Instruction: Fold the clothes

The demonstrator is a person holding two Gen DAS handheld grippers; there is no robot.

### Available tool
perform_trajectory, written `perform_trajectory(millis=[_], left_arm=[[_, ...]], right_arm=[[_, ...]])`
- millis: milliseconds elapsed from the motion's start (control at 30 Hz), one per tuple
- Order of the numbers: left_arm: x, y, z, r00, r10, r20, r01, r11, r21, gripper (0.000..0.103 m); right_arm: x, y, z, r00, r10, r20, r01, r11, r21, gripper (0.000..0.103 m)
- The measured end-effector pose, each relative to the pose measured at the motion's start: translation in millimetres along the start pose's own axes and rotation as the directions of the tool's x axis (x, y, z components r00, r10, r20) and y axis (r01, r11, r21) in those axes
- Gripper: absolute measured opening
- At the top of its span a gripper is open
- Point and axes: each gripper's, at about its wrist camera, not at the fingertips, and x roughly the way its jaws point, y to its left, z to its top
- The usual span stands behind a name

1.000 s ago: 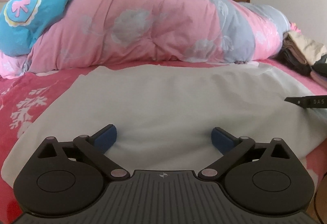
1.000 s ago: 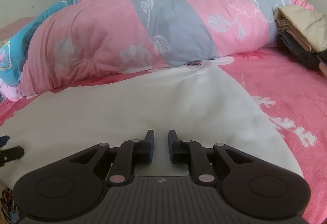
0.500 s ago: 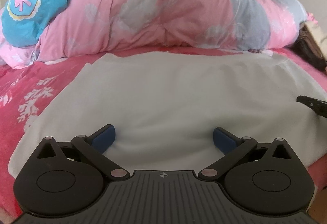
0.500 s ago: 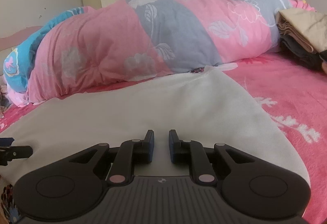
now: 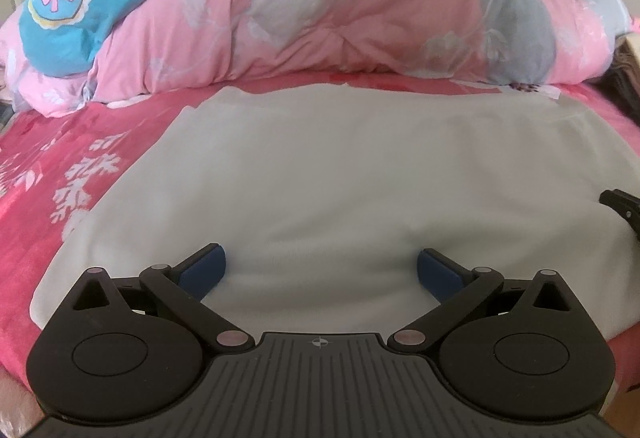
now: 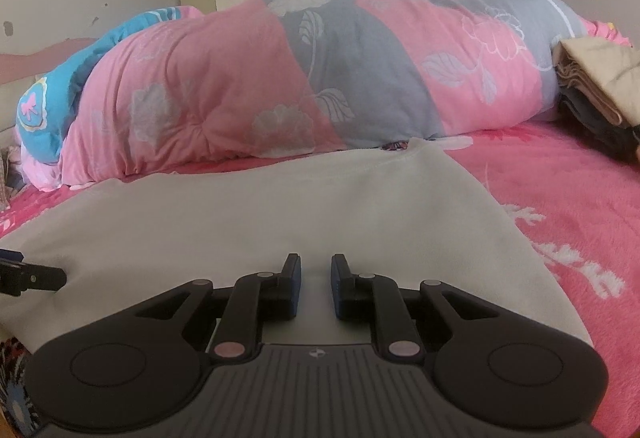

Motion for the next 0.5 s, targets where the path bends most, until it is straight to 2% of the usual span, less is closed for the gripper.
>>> perform_trajectory(millis=[500], left_arm=[[-0.5,0.4,6.8,0.999,-0.008,-0.048,0.008,1.000,-0.002,0.103]], right_arm=[[-0.8,-0.1,0.0,1.000,-0.012,0.009,0.012,1.000,0.012,0.021]])
